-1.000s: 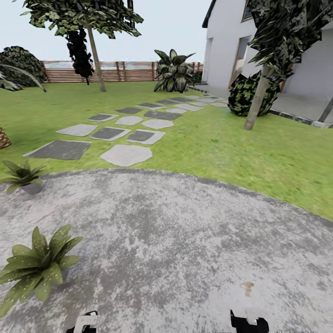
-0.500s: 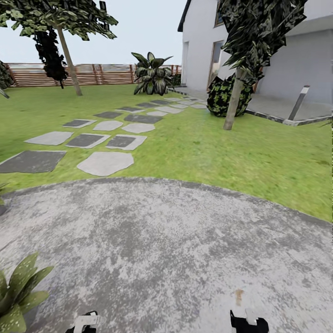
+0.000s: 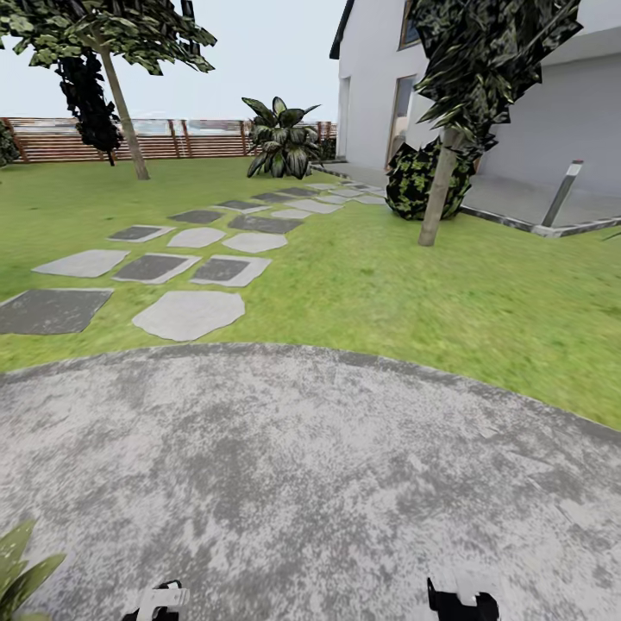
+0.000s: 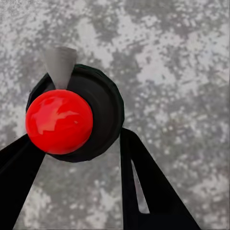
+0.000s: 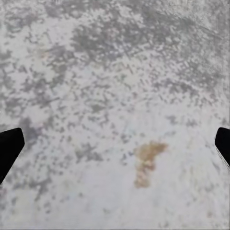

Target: Pick up the pesticide atomizer in the garden and spray insectifuge to fully cover both potted plants in the garden.

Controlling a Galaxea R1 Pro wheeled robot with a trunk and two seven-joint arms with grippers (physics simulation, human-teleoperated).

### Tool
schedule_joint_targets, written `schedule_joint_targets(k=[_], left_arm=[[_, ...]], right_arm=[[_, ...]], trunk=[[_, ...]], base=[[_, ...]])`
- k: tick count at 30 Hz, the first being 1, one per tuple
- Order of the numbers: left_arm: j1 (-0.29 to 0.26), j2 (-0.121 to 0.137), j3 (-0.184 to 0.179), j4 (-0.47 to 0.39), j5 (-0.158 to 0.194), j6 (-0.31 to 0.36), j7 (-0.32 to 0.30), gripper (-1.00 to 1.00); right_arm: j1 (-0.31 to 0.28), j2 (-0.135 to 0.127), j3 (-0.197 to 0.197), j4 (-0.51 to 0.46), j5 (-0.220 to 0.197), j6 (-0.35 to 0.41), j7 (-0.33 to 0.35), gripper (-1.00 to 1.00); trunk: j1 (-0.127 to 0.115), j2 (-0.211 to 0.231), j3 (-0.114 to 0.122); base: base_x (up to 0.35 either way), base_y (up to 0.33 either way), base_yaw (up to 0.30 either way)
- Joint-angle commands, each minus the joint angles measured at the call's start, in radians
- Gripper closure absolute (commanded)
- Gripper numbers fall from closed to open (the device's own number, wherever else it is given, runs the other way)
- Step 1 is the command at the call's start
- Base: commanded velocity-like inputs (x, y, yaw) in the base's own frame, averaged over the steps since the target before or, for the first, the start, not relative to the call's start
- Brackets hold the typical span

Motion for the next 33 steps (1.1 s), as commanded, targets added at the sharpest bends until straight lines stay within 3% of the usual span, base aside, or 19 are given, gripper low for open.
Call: schedule_joint_targets(k=[1,19,33], left_arm=[[-0.001,0.000,0.008,0.001,-0.006,-0.003,-0.002,1.00],[-0.001,0.000,0.008,0.000,-0.006,-0.005,-0.001,1.00],[-0.001,0.000,0.008,-0.001,-0.005,-0.005,0.000,1.00]], right_arm=[[0.000,-0.001,0.009,0.000,-0.007,-0.002,-0.003,-1.00],[0.000,-0.001,0.010,0.001,-0.006,-0.002,-0.003,-1.00],[0.000,-0.001,0.010,0.001,-0.005,-0.002,-0.003,-1.00]], trunk=[[0.000,0.000,-0.001],[0.000,0.000,-0.001],[0.000,0.000,-0.001]], base=[[0.339,0.000,0.000],[0.339,-0.063,0.000],[0.323,-0.156,0.000]])
